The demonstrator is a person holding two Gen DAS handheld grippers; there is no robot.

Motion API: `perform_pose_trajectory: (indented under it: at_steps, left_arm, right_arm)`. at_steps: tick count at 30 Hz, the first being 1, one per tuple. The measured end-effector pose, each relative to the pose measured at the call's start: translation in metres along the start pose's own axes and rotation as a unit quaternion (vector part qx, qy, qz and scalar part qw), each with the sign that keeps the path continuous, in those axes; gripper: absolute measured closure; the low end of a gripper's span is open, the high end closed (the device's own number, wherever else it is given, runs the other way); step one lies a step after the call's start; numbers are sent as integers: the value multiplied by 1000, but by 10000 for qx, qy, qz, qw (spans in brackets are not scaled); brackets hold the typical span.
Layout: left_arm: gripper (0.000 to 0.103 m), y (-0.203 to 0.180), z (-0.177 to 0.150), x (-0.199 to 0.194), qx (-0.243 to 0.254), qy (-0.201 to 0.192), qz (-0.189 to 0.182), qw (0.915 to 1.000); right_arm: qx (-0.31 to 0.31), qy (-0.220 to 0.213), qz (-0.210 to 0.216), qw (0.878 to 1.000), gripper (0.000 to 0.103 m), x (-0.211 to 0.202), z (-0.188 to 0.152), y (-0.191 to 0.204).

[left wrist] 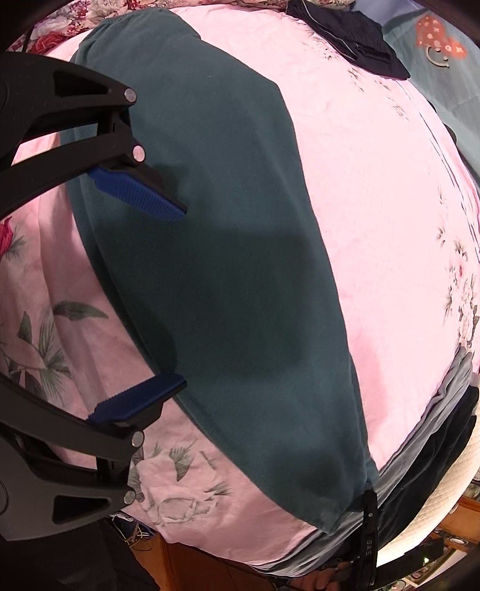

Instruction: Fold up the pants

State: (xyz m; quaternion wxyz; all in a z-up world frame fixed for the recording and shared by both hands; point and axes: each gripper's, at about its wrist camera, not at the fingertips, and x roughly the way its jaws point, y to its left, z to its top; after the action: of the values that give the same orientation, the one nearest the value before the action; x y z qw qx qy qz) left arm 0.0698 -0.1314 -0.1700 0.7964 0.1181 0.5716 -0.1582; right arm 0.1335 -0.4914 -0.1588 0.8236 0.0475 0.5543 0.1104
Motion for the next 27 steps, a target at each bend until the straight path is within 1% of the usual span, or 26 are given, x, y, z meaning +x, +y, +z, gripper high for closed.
perform_pose_trajectory:
  at_steps: [1, 2, 5, 6, 7, 8, 11, 12, 13, 14, 15, 17, 18, 19, 21, 22, 23, 25, 27]
  left_arm:
    - [17, 0, 0, -2, 8, -46, 40, 10000]
    - [17, -1, 1, -5, -15, -122, 113, 9999]
    - [17, 7, 0, -8, -192, -183, 201, 9994]
    - [17, 9, 0, -6, -252, -149, 220, 9993]
    - [17, 11, 0, -4, -285, -115, 217, 9993]
    - [17, 12, 0, -2, -322, -71, 198, 9993]
    - [17, 11, 2, -3, -270, -95, 230, 9993]
    - [17, 11, 3, -4, -256, -126, 251, 9993]
    - [16, 11, 2, -6, -258, -149, 259, 9992]
    - [16, 12, 3, -6, -273, -152, 260, 9992]
    - [16, 12, 3, -5, -293, -146, 266, 9991]
    - [16, 13, 5, -3, -342, -122, 269, 9990]
    - [16, 13, 7, -1, -357, -107, 261, 9990]
    - [16, 13, 7, -1, -366, -96, 253, 9990]
    - [16, 11, 9, 1, -346, -75, 226, 9991]
    - [16, 9, 10, 2, -322, -72, 211, 9992]
    - [16, 9, 10, 2, -300, -70, 206, 9993]
    - [16, 7, 11, 2, -248, -65, 216, 9994]
    - [16, 6, 12, 2, -221, -72, 237, 9994]
  right_arm:
    - [-159, 6, -88, 9998, 95, -1, 2, 3]
    - [-186, -173, -93, 9996, 96, -10, 3, 3]
    - [217, -913, 213, 9954, 96, -36, 3, -7]
    - [366, -1032, 160, 9939, 97, -37, 3, -11]
    - [416, -1043, -32, 9937, 97, -33, 2, -12]
    - [405, -892, -164, 9951, 97, -21, 1, -15]
    - [403, -257, -384, 9981, 96, 10, -2, -20]
    - [448, -225, -405, 9979, 96, 9, -4, -22]
    - [516, -330, -354, 9975, 93, 2, -5, -22]
    - [594, -461, -279, 9968, 89, -8, -7, -22]
    - [705, -627, -79, 9955, 87, -22, -10, -21]
    - [758, -747, 45, 9943, 83, -35, -17, -20]
    - [800, -741, 72, 9940, 81, -41, -22, -19]
    - [832, -682, 131, 9941, 80, -42, -26, -18]
    - [861, -438, 263, 9950, 79, -37, -36, -15]
    - [817, -313, 241, 9959, 79, -31, -39, -12]
    - [723, -161, 115, 9972, 79, -22, -44, -8]
    - [609, -91, -33, 9981, 78, -14, -48, -1]
    - [493, -316, -159, 9982, 95, -15, -47, 3]
